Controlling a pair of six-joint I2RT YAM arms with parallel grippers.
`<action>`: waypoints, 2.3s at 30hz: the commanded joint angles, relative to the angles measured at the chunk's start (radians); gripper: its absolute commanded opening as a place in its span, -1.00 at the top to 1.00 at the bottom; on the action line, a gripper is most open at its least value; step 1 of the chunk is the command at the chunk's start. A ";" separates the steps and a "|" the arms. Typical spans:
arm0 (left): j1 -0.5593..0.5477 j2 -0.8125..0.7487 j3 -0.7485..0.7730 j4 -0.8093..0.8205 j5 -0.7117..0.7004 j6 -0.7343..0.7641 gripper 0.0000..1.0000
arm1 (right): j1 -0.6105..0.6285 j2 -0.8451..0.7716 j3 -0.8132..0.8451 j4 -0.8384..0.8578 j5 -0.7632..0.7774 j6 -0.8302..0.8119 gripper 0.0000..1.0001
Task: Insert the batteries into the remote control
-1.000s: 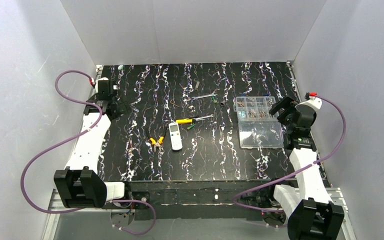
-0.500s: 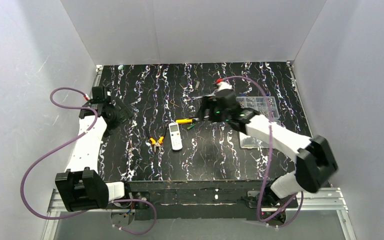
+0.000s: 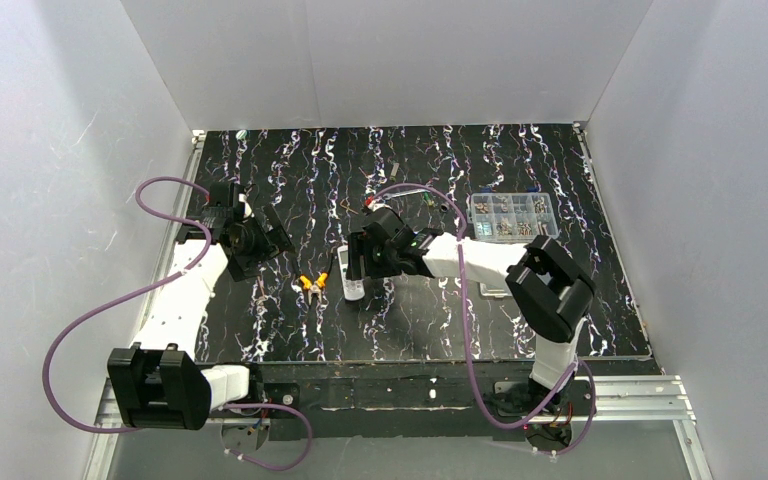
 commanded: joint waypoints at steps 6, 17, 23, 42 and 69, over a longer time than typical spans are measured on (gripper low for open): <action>-0.013 -0.017 -0.005 -0.078 0.038 0.011 -0.99 | -0.003 0.088 0.091 -0.026 -0.040 0.037 -0.21; -0.014 -0.023 -0.008 -0.080 0.048 0.010 -0.99 | 0.009 0.155 0.127 -0.115 -0.054 0.032 -0.16; -0.014 -0.022 -0.008 -0.089 0.045 0.013 -0.99 | 0.033 0.215 0.155 -0.166 -0.019 0.032 -0.15; -0.014 0.006 0.006 -0.121 0.035 0.000 -0.99 | 0.092 0.243 0.144 -0.194 0.003 -0.018 0.20; -0.014 0.032 0.052 -0.137 0.119 -0.089 -0.99 | 0.121 0.075 -0.008 -0.129 0.070 -0.077 0.93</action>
